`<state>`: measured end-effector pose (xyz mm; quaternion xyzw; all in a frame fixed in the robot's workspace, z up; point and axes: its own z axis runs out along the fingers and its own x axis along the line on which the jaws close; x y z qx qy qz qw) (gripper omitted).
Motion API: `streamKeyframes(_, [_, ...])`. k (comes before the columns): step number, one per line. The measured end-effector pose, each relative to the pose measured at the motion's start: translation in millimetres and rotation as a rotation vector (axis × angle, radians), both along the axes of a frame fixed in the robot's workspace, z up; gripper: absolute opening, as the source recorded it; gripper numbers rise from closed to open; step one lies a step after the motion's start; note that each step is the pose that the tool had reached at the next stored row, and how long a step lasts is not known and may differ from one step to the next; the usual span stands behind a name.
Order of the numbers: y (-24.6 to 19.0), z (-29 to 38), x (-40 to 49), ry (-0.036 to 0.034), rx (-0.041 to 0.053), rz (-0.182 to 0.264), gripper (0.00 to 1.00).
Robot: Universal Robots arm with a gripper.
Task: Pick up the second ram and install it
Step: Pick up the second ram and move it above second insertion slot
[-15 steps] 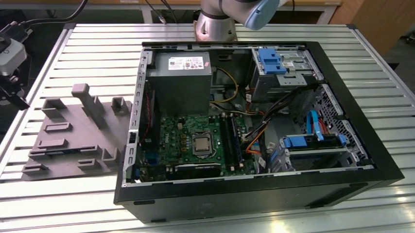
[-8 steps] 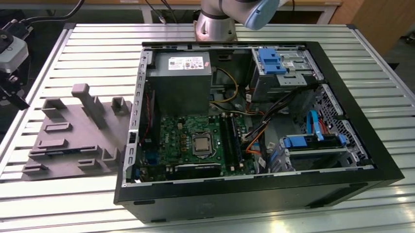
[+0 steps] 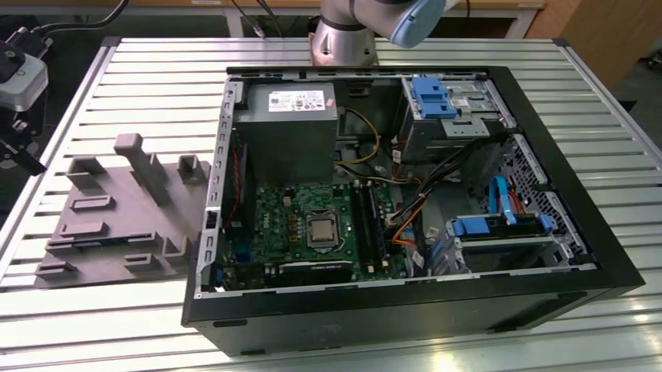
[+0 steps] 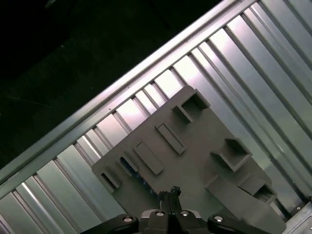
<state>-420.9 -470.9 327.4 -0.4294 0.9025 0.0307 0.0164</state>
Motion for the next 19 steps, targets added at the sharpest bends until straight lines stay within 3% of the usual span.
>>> streamKeyframes(19, [0.0, -0.2, 0.0, 0.0, 0.0, 0.201, 0.11])
